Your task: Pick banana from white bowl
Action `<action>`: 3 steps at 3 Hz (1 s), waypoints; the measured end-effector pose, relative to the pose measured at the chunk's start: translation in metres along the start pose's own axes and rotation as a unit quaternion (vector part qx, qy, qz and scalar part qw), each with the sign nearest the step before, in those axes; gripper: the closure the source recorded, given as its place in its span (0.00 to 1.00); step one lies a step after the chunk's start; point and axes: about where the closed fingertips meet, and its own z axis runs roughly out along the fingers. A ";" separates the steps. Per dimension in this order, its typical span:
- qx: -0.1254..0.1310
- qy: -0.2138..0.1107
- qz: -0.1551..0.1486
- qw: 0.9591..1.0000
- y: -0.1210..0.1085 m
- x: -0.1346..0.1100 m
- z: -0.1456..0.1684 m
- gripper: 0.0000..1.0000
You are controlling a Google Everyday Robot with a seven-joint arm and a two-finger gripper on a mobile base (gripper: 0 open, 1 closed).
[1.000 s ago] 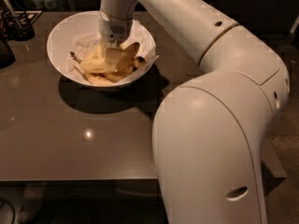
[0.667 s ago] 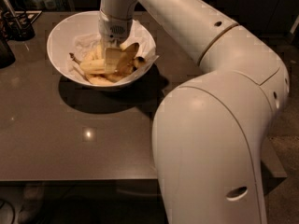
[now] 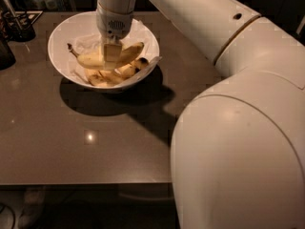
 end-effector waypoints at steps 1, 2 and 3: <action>0.013 0.020 0.015 1.000 0.015 -0.006 -0.018 1.00; 0.022 0.033 0.021 0.999 0.031 -0.017 -0.036 1.00; 0.026 0.034 0.030 0.999 0.049 -0.021 -0.051 1.00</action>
Offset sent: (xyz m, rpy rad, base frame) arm -0.0692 -0.0078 0.0598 -0.1061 -0.0410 -0.0858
